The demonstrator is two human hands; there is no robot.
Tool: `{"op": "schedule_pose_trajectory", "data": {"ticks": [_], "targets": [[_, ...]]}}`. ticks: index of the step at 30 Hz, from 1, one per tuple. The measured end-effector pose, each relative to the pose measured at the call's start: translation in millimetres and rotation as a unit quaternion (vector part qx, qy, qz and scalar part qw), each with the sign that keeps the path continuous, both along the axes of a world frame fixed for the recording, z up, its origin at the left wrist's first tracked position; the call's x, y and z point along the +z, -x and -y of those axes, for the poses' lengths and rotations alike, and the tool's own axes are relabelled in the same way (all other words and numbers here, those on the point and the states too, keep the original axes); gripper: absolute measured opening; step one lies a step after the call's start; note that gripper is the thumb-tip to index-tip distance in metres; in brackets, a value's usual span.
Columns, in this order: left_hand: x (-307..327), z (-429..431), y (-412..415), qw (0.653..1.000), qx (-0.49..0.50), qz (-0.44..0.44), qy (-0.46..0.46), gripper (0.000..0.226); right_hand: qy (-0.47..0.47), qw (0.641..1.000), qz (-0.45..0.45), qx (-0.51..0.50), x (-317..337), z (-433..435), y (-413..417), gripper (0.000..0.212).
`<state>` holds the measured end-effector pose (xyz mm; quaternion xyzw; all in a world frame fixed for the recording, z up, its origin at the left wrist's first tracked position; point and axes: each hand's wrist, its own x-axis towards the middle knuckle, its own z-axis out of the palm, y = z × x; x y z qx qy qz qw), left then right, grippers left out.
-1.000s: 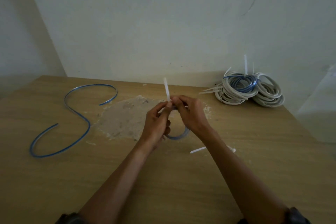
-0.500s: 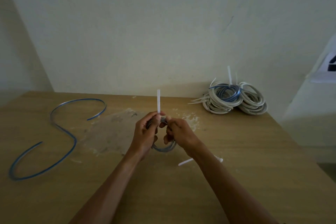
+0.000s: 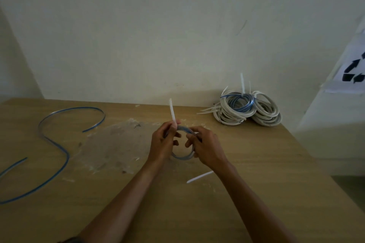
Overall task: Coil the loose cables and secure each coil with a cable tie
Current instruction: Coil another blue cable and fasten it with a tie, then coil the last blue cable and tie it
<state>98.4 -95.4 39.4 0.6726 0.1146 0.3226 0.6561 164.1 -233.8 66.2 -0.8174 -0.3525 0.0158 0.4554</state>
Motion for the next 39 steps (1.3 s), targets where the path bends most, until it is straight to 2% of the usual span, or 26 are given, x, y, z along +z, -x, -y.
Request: {"op": "schedule_pose_trajectory", "data": {"ticks": [2, 5, 7, 10, 12, 15, 19, 22, 25, 26, 28, 30, 33, 35, 37, 39], "targets": [[-2, -2, -11, 0.997, -0.023, -0.023, -0.067, 0.028, -0.054, 0.998, -0.037, -0.025, -1, 8, -7, 0.013], [-14, -2, -31, 0.971, -0.039, -0.083, -0.220, 0.066, -0.122, 0.989, -0.035, -0.081, 5, 22, -22, 0.010], [-26, -3, -38, 0.938, -0.039, -0.138, -0.316, 0.075, -0.161, 0.976, -0.017, -0.144, 11, 36, -45, 0.010], [-33, -2, -38, 0.861, -0.071, -0.223, -0.452, 0.068, -0.185, 0.949, 0.034, -0.252, 36, 55, -90, 0.010], [-35, 0, -38, 0.826, -0.072, -0.233, -0.509, 0.081, -0.197, 0.932, 0.045, -0.300, 56, 61, -115, 0.013], [-38, 0, -37, 0.815, -0.064, -0.238, -0.525, 0.089, -0.152, 0.924, 0.044, -0.349, 69, 65, -143, 0.021], [-39, 2, -36, 0.816, -0.073, -0.250, -0.516, 0.067, -0.084, 0.925, 0.003, -0.369, 49, 67, -173, 0.024], [-38, 2, -34, 0.816, -0.071, -0.247, -0.518, 0.056, -0.037, 0.923, 0.012, -0.383, 31, 70, -194, 0.037], [-37, 1, -27, 0.809, -0.079, -0.247, -0.528, 0.054, -0.050, 0.922, 0.018, -0.383, 35, 67, -173, 0.036], [-35, 0, -23, 0.817, -0.087, -0.243, -0.516, 0.053, -0.062, 0.921, 0.021, -0.385, 33, 64, -167, 0.034], [-27, -5, -8, 0.838, -0.101, -0.228, -0.485, 0.047, -0.090, 0.913, 0.023, -0.398, 28, 54, -149, 0.045], [-19, -17, 12, 0.860, -0.075, -0.214, -0.456, 0.041, -0.116, 0.917, 0.033, -0.379, 21, 34, -123, 0.046], [-7, -44, 46, 0.872, 0.028, -0.210, -0.442, 0.037, -0.123, 0.956, 0.033, -0.264, 8, -12, -75, 0.019], [-3, -67, 70, 0.836, 0.113, -0.250, -0.475, 0.037, -0.089, 0.981, 0.032, -0.170, -2, -46, -40, 0.008], [-1, -92, 100, 0.780, 0.209, -0.307, -0.503, 0.041, -0.048, 0.996, 0.012, -0.075, -10, -78, -6, 0.008], [-2, -115, 132, 0.724, 0.315, -0.372, -0.488, 0.046, -0.009, 1.000, 0.003, 0.024, -18, -103, 24, 0.009]]}}
